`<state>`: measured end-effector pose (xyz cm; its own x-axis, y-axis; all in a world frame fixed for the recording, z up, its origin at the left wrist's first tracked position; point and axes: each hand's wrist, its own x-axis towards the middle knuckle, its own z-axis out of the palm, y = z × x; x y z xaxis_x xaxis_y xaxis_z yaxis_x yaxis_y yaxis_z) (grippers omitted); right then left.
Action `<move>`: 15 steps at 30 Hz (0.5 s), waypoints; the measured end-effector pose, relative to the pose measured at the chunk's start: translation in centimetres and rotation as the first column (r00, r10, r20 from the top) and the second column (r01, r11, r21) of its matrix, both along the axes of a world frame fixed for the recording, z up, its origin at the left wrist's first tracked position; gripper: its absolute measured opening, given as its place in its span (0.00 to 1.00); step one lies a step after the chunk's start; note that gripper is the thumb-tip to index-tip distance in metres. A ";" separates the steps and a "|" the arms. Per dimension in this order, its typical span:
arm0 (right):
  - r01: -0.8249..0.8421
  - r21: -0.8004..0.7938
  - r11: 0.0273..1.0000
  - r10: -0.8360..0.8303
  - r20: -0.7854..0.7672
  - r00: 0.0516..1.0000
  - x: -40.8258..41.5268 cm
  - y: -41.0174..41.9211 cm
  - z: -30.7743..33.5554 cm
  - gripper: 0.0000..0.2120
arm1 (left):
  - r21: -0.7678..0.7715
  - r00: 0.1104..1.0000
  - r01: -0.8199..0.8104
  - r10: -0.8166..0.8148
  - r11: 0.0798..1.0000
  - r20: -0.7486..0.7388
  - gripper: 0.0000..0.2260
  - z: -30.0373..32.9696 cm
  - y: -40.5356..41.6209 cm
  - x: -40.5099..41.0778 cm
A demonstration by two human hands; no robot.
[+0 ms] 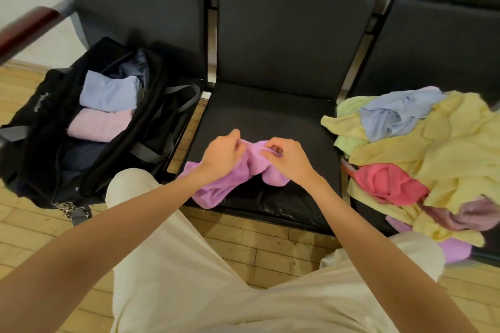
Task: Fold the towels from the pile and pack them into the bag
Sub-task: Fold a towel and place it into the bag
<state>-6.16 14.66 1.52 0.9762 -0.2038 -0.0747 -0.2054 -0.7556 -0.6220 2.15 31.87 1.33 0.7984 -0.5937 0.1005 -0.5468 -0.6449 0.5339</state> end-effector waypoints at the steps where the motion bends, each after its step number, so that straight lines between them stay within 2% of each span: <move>1: 0.013 -0.010 1.000 -0.013 -0.003 1.000 -0.1 -0.2 0.1 0.04 | -0.097 0.996 -0.086 0.083 0.992 -0.036 0.07 0.7 0.1 0.3; 4: 0.098 0.075 0.992 -0.101 0.035 0.994 -0.6 -0.7 -0.1 0.05 | -0.273 0.965 -0.252 0.218 0.928 -0.148 0.09 3.2 0.0 1.2; 8: 0.214 0.181 0.960 -0.231 0.083 0.969 -1.0 -1.0 -0.3 0.06 | -0.370 0.916 -0.387 0.305 0.844 -0.262 0.13 5.8 0.0 3.3; 15: 0.250 0.334 0.909 -0.308 0.132 0.942 -0.7 -2.1 1.0 0.04 | -0.515 0.928 -0.362 0.353 0.777 -0.120 0.16 11.9 -0.3 5.7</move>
